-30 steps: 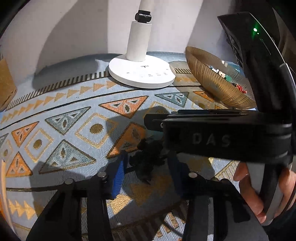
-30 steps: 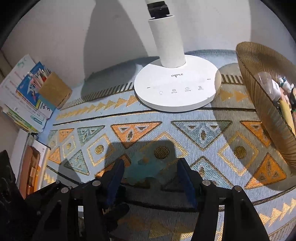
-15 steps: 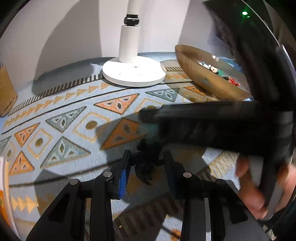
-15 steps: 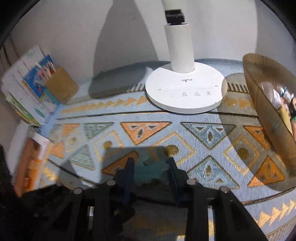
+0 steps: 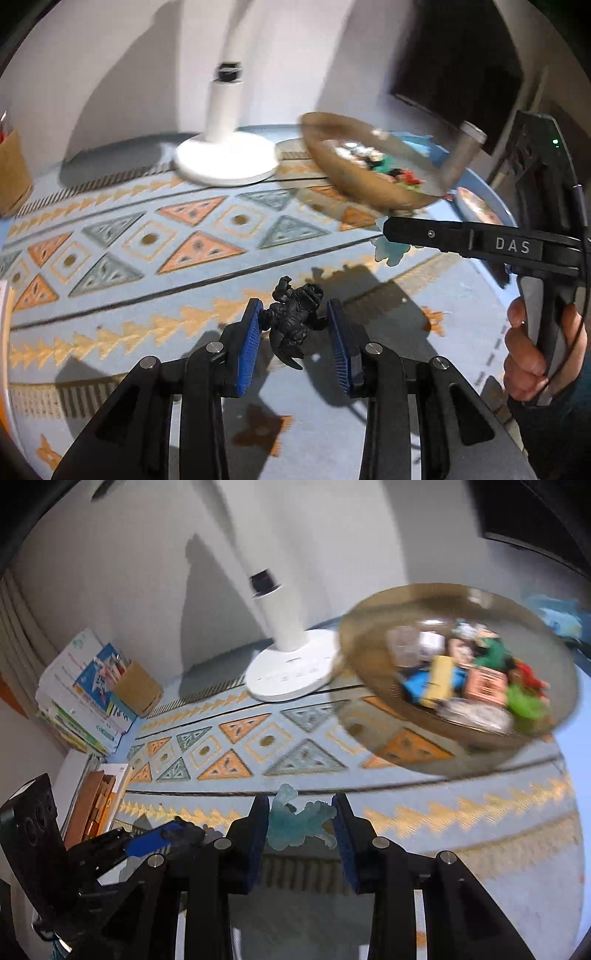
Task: Organize rigid objects
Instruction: 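Carry the black figurine and blue lizard over the amber bowl and open both tools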
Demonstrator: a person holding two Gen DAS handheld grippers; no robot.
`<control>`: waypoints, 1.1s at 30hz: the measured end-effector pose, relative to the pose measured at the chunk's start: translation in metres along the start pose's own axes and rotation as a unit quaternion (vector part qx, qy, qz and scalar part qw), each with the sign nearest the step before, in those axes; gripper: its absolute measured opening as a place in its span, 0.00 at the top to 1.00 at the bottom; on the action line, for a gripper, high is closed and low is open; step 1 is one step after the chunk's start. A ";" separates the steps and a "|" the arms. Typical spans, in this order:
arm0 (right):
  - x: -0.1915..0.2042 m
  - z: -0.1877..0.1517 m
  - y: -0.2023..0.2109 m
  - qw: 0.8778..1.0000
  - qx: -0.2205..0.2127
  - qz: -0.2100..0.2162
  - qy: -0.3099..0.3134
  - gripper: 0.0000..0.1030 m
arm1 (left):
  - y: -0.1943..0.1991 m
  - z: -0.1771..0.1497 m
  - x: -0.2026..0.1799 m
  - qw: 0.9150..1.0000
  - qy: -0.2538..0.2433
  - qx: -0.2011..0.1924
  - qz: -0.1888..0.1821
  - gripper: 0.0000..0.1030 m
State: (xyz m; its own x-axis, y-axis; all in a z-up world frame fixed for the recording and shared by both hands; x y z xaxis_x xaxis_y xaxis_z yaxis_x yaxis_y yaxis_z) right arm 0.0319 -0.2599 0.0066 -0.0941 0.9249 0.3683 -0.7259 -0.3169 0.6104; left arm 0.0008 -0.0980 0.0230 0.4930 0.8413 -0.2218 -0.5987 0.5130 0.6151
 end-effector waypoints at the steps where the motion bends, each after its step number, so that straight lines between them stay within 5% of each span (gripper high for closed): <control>1: -0.007 0.001 0.011 1.000 -0.007 -0.003 -0.005 0.67 | 0.001 0.006 -0.010 1.000 -0.014 -0.004 0.004 0.69; 5: -0.029 0.021 0.057 0.998 -0.055 -0.018 -0.012 0.67 | 0.008 0.039 -0.040 0.999 -0.033 -0.033 -0.006 0.69; 11: -0.072 0.073 0.139 0.984 -0.149 -0.097 -0.009 0.67 | 0.025 0.116 -0.076 0.993 -0.017 -0.110 -0.045 0.69; 16: -0.109 0.110 0.167 0.974 -0.188 -0.125 -0.029 0.67 | 0.007 0.166 -0.096 0.989 -0.012 -0.142 -0.039 0.69; 26: -0.174 0.123 0.073 0.978 -0.125 -0.158 -0.058 0.67 | -0.130 0.151 -0.084 0.999 0.006 -0.040 -0.010 0.69; 31: -0.201 0.126 0.034 0.979 -0.101 -0.166 -0.066 0.66 | -0.162 0.146 -0.084 1.000 -0.004 -0.020 -0.020 0.67; 32: -0.206 0.128 0.028 0.978 -0.097 -0.170 -0.069 0.61 | -0.165 0.147 -0.087 0.999 -0.006 -0.019 -0.029 0.61; 33: -0.208 0.130 0.025 0.978 -0.095 -0.171 -0.071 0.57 | -0.167 0.149 -0.088 0.999 -0.010 -0.016 -0.029 0.38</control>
State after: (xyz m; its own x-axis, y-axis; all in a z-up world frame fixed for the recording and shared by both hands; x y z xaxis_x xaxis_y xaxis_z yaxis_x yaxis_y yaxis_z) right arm 0.1219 -0.4879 0.0362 0.2632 0.9270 0.2670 -0.8128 0.0641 0.5790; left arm 0.1512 -0.2827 0.0523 0.5398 0.8067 -0.2405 -0.5885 0.5660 0.5773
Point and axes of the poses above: each gripper's, at about its wrist camera, not at the fingertips, and y roughly against the way its jaws point, x to its left, z to its top, the point moved 5 cm from there along -y, roughly the way its jaws point, and after that the axes turned 9 degrees about -x, right-handed, at the moved point
